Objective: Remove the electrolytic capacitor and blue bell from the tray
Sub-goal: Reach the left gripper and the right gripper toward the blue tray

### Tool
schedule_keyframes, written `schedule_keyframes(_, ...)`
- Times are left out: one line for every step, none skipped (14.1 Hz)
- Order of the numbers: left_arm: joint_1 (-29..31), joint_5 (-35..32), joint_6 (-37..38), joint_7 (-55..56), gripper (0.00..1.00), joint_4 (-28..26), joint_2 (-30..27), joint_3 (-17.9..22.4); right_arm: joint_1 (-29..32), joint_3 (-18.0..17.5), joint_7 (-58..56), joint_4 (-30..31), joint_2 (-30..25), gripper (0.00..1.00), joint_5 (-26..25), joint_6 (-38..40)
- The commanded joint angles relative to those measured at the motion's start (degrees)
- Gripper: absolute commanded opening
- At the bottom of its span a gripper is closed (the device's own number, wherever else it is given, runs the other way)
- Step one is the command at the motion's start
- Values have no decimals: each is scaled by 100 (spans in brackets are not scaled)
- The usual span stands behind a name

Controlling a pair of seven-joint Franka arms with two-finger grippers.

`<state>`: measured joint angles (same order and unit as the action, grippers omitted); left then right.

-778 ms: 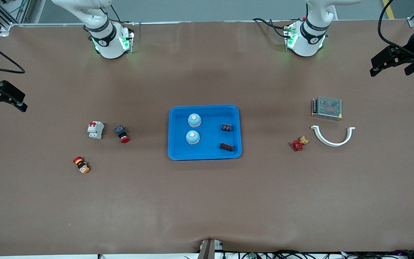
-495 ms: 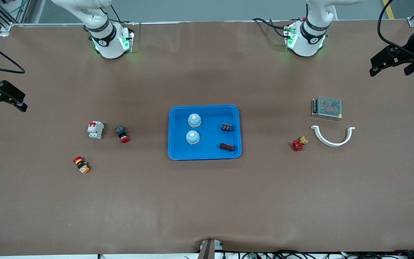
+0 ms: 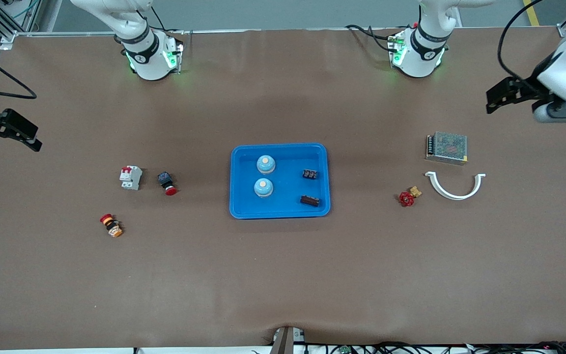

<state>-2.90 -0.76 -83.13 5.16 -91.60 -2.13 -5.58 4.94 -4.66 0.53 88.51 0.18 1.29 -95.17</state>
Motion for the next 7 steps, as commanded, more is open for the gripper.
schedule_keyframes(-18,-57,87,492,100,73,256,-312,-185,-44,53,26,0,100,196,401)
schedule_keyframes(-27,-30,78,791,100,55,370,-478,-334,-44,114,130,9,100,266,464)
schedule_keyframes(-18,-47,35,1081,100,29,493,-697,-431,-44,297,236,0,100,371,447)
schedule_keyframes(-18,-47,-1,1432,100,29,677,-873,-536,-44,673,289,9,100,477,447)
schedule_keyframes(-27,-56,-71,1749,100,29,853,-1023,-694,-44,1103,385,9,100,495,403)
schedule_keyframes(-18,-47,-210,2004,100,11,1003,-1181,-887,-44,1525,456,18,100,495,351)
schedule_keyframes(-27,-30,-412,2224,100,-32,1135,-1296,-1028,-44,1842,526,26,100,495,289)
